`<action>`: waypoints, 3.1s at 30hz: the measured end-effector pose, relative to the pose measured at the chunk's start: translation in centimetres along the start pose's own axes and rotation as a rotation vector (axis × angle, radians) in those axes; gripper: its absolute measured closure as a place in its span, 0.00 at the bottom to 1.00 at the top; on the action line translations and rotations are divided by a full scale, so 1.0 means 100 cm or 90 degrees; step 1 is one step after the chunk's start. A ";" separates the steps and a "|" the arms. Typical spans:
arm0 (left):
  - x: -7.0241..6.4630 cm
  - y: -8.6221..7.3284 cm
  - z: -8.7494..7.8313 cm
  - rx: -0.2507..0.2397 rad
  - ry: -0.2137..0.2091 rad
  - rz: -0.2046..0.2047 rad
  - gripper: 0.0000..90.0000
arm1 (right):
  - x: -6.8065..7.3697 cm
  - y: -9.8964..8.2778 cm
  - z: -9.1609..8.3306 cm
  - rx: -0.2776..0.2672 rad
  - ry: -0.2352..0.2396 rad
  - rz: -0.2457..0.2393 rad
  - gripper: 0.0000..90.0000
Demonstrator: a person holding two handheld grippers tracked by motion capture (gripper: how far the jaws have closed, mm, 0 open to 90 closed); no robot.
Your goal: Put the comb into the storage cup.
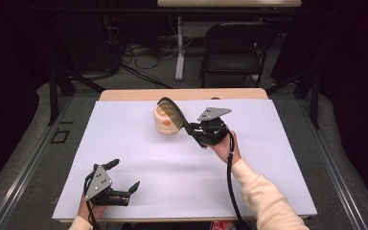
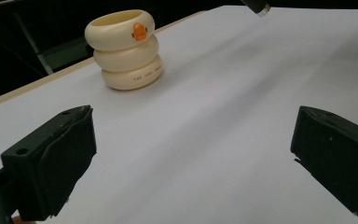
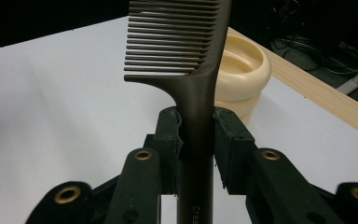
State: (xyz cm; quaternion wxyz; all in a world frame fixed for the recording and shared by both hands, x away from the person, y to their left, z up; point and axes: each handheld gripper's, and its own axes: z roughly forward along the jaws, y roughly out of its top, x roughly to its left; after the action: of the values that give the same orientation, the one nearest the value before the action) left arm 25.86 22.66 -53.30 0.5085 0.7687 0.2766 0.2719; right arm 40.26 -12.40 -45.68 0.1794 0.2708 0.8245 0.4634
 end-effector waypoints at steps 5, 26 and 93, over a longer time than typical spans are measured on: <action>0.000 0.000 0.000 0.001 0.002 0.000 0.00 | -0.001 0.005 0.005 -0.005 0.005 0.002 0.80; 0.000 0.000 0.000 0.002 0.002 0.000 0.00 | -0.011 0.017 0.018 -0.010 0.000 0.016 0.80; 0.001 0.000 0.000 -0.003 0.005 -0.005 0.00 | -0.019 0.074 0.062 -0.091 -0.021 -0.057 0.80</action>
State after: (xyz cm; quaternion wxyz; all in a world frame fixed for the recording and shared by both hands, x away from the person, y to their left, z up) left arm 25.88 22.73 -53.32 0.5104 0.7652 0.2808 0.2740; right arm 47.20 -6.31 -42.37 0.2325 0.2275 0.7976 0.5079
